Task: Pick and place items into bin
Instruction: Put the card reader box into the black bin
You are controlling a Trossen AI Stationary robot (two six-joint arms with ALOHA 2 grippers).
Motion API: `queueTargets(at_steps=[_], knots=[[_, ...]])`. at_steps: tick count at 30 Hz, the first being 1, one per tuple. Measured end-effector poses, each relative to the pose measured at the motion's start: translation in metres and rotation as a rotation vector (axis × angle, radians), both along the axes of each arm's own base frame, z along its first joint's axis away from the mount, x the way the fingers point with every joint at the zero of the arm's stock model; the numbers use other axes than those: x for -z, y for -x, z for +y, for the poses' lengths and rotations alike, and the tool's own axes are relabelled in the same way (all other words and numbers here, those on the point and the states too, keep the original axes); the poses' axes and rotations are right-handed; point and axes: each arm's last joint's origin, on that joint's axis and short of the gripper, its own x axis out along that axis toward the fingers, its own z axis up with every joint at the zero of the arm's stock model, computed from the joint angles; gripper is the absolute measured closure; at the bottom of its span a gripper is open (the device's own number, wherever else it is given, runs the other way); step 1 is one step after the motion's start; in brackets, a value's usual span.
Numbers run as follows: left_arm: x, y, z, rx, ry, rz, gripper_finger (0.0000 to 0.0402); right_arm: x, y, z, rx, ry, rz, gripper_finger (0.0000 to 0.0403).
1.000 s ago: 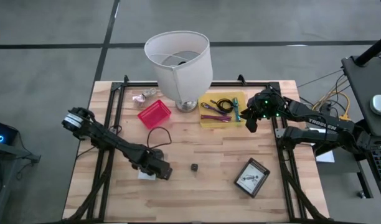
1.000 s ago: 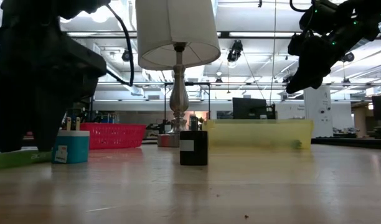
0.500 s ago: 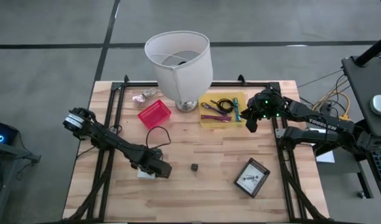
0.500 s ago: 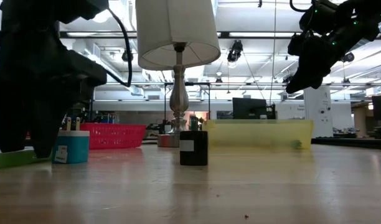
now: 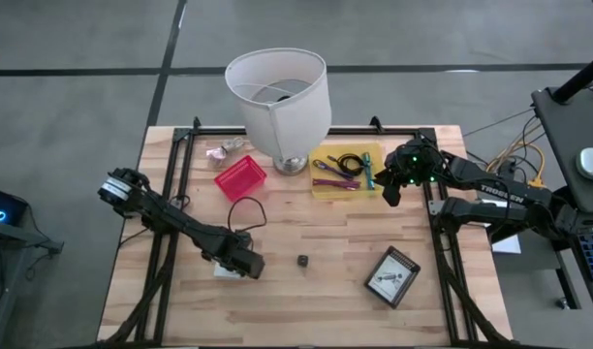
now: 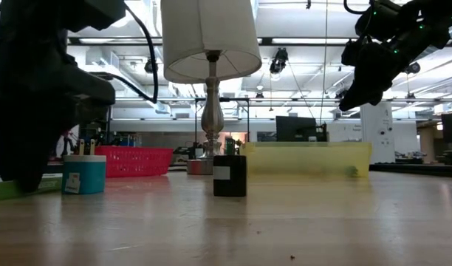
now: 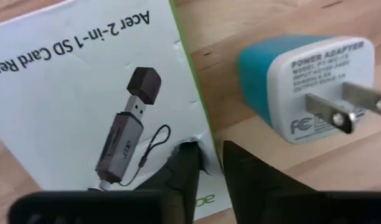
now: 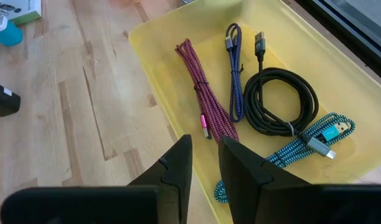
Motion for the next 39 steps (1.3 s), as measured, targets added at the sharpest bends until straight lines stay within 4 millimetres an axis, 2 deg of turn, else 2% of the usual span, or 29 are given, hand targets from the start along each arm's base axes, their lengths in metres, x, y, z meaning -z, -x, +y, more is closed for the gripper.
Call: queueTargets(at_steps=[6, 12, 18, 24, 29, 34, 39], knots=[[-0.006, 0.008, -0.001, 0.022, 0.016, 0.033, 0.0383, 0.0, 0.0, 0.0, -0.003, 0.003, 0.001, 0.0327], [-0.018, 0.013, -0.006, 0.043, 0.044, 0.014, 0.0398, 0.0, 0.0, 0.0, -0.016, 0.016, 0.004, 0.033], [-0.048, 0.022, -0.004, 0.052, 0.088, -0.057, 0.04, 0.0, 0.0, 0.0, -0.016, 0.017, 0.004, 0.0333], [-0.088, 0.033, 0.002, 0.059, 0.119, -0.192, 0.0401, 0.0, 0.0, 0.0, -0.017, 0.017, 0.004, 0.0324], [-0.123, 0.038, 0.011, 0.034, 0.063, -0.437, 0.0401, 0.0, 0.0, 0.0, -0.014, 0.015, 0.004, 0.0317], [-0.157, 0.036, 0.017, 0.004, -0.046, -0.815, 0.0401, 0.0, 0.0, 0.0, -0.002, 0.0, -0.002, 0.0312], [-0.183, 0.031, 0.021, 0.0, -0.199, -1.146, 0.0401, 0.0, 0.0, 0.0, -0.002, -0.004, -0.006, 0.0308]])
